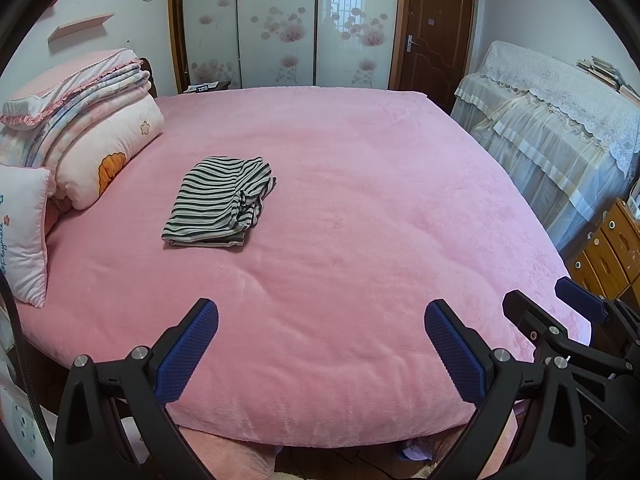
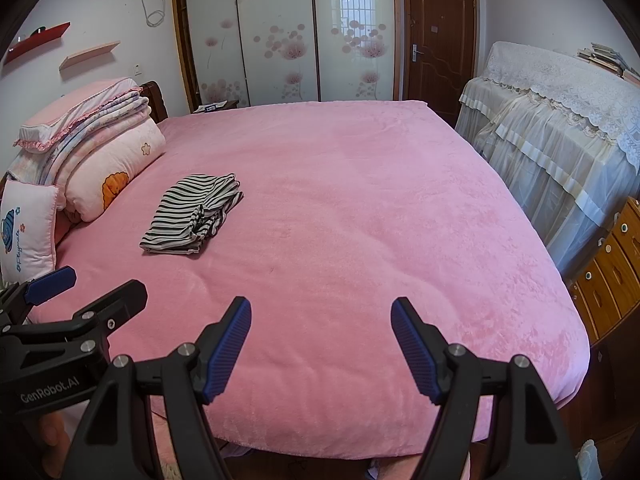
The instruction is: Fold small clothes
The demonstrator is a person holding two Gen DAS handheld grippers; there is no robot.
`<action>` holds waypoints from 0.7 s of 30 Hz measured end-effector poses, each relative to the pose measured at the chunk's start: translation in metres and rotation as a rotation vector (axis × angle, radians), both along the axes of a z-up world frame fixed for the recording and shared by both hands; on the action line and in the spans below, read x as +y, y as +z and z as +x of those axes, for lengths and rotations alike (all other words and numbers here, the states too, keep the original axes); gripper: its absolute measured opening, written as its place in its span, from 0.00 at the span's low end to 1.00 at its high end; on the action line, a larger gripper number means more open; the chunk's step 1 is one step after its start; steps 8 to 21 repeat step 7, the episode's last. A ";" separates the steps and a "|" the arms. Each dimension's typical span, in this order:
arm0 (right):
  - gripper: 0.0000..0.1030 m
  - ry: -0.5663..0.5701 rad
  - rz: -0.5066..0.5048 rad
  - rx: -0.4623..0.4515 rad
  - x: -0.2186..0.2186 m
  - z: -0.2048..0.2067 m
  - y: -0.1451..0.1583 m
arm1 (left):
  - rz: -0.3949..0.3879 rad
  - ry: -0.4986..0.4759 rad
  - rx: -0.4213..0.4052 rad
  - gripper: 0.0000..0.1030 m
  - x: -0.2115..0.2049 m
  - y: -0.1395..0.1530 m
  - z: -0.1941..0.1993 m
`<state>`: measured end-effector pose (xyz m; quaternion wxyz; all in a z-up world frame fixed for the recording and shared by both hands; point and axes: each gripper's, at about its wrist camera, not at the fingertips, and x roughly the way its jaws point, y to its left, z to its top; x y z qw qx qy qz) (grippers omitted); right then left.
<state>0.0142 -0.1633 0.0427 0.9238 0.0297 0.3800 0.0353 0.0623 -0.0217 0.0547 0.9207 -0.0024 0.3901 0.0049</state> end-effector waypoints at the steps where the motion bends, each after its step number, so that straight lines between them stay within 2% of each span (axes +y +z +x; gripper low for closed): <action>1: 0.71 0.000 -0.001 0.000 0.000 0.000 0.000 | 0.000 0.000 0.001 1.00 0.000 0.000 0.000; 21: 0.71 -0.001 0.001 0.002 0.000 0.000 0.000 | -0.001 -0.004 0.004 1.00 0.001 0.000 0.002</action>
